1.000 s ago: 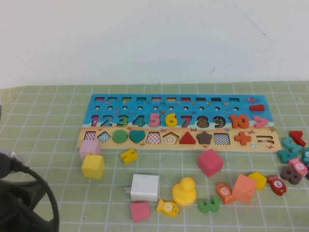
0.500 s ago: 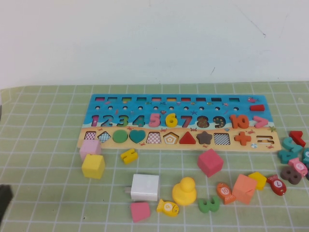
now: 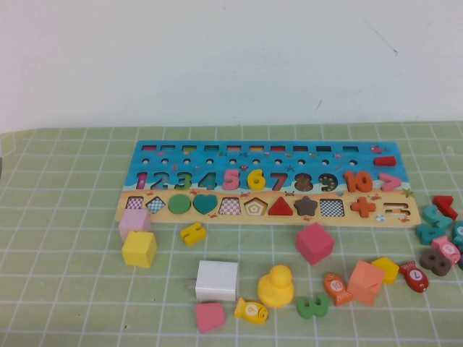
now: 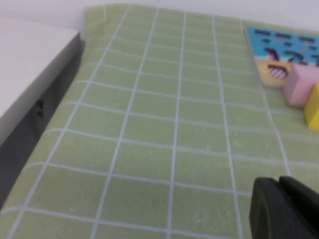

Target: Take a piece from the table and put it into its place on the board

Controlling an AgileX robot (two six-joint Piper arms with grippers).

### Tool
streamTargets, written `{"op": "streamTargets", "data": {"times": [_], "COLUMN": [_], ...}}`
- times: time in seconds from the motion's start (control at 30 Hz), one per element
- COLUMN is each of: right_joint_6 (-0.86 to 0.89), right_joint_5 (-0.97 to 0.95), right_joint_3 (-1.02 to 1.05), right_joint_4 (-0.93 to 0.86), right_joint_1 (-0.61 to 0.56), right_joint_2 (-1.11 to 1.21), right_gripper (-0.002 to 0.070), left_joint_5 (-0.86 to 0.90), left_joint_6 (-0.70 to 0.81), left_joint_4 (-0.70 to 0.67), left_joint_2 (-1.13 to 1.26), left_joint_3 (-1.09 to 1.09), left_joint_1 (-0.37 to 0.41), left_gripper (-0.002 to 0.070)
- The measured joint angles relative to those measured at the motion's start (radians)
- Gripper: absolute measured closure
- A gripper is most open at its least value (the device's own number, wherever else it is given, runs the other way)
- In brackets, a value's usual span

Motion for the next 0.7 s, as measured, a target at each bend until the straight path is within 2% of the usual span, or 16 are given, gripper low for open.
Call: {"op": "streamTargets", "data": {"times": [0.17,0.43,0.7], "right_joint_6": [0.0,0.0,0.0], "right_joint_5": [0.0,0.0,0.0], "right_joint_3": [0.0,0.0,0.0], "right_joint_4": [0.0,0.0,0.0], "right_joint_1": [0.0,0.0,0.0], "right_joint_2": [0.0,0.0,0.0], "right_gripper": [0.0679,0.0679,0.0679], "left_joint_5": [0.035,0.039,0.042], "left_joint_6": [0.117,0.193,0.278], "left_joint_4": [0.0,-0.081,-0.092], "left_joint_2": [-0.002,-0.004,-0.004], "left_joint_3": [0.0,0.0,0.0], "left_joint_1": [-0.004,-0.004,-0.004], "left_gripper": [0.0677,0.0677,0.0677]}}
